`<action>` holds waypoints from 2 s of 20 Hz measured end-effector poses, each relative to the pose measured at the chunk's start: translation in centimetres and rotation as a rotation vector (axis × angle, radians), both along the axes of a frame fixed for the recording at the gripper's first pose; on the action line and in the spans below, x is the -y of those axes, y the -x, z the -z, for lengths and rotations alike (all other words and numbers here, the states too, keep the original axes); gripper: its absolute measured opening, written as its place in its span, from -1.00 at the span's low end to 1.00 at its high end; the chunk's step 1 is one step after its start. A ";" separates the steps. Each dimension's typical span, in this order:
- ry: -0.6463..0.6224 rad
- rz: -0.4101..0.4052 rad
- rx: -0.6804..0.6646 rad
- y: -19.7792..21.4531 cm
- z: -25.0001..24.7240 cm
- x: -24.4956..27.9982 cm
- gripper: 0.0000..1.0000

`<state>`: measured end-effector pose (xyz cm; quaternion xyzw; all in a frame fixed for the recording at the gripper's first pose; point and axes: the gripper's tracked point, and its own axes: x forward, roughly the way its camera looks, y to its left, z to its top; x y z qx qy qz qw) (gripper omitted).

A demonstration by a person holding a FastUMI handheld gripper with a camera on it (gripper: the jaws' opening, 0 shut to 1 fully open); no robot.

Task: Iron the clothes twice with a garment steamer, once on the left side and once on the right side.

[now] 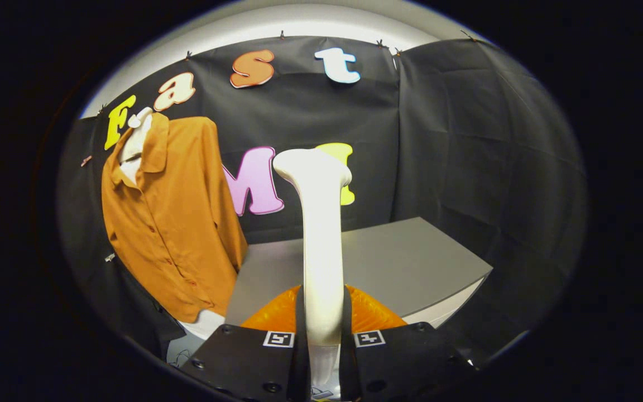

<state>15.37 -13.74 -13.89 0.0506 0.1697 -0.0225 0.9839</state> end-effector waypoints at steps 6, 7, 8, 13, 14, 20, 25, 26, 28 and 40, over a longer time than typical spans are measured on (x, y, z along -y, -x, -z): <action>0.003 -0.043 0.129 1.7 -4.8 -6.2 -0.53; 0.007 -0.050 0.142 2.0 -5.0 -7.3 -0.53; 0.007 -0.059 0.152 2.0 -5.2 -8.2 -0.53; 0.016 -0.099 0.176 2.4 -5.8 -13.3 -0.53; 0.016 -0.107 0.180 2.3 -5.9 -14.2 -0.53; 0.040 -0.127 0.191 0.4 -4.9 -18.6 -0.53; 0.059 -0.106 0.196 -1.9 -2.5 -20.8 -0.53; 0.057 -0.106 0.196 -2.3 -2.0 -21.2 -0.53; 0.066 -0.108 0.190 -3.3 -0.8 -22.0 -0.53; 0.121 -0.114 0.112 -6.0 4.6 -23.6 -0.53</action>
